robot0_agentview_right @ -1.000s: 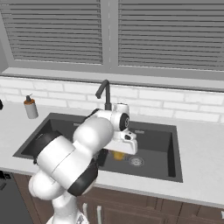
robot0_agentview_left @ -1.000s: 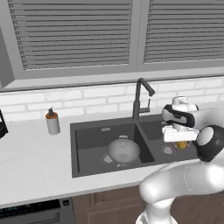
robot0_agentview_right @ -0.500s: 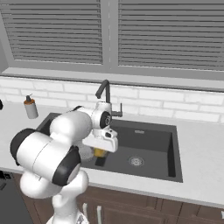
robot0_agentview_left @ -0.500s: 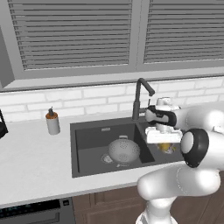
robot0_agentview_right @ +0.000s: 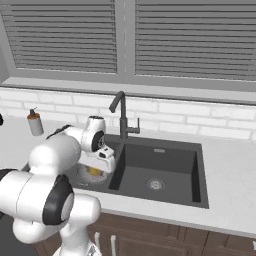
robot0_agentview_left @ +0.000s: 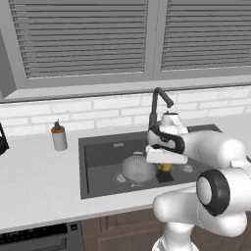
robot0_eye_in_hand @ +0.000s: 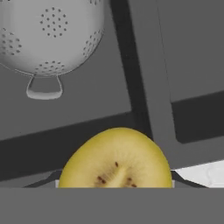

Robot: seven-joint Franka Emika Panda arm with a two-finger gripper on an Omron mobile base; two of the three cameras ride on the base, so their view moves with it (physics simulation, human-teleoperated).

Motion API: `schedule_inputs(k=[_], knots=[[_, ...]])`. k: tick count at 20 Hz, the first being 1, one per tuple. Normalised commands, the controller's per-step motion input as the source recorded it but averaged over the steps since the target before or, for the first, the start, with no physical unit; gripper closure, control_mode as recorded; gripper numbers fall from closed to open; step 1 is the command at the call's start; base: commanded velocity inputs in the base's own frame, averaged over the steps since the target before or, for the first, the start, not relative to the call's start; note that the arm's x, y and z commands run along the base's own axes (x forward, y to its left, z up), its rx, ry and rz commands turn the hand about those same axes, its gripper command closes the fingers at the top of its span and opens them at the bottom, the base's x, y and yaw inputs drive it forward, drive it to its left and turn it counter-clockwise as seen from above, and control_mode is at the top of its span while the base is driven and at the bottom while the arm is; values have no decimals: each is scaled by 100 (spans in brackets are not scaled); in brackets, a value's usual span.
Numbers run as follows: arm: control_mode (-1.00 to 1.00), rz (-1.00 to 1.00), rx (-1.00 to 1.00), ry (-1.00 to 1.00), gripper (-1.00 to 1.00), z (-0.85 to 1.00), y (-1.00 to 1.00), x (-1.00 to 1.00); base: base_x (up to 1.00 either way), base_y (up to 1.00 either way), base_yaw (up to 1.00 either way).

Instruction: Put the colander in the sink, put the kiwi in the colander, and turn on the sink faucet and pour water over the colander.

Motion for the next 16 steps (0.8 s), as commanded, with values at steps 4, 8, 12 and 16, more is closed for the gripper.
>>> schedule_inputs(k=[4,8,12,16], knots=[[-100,-1,0,-8,100,0,66,37,0,0,0],[-100,-2,0,-2,100,0,35,54,0,0,0],[-100,0,0,0,100,-1,19,41,0,0,0],[-100,0,-2,0,100,-40,18,38,0,0,0]])
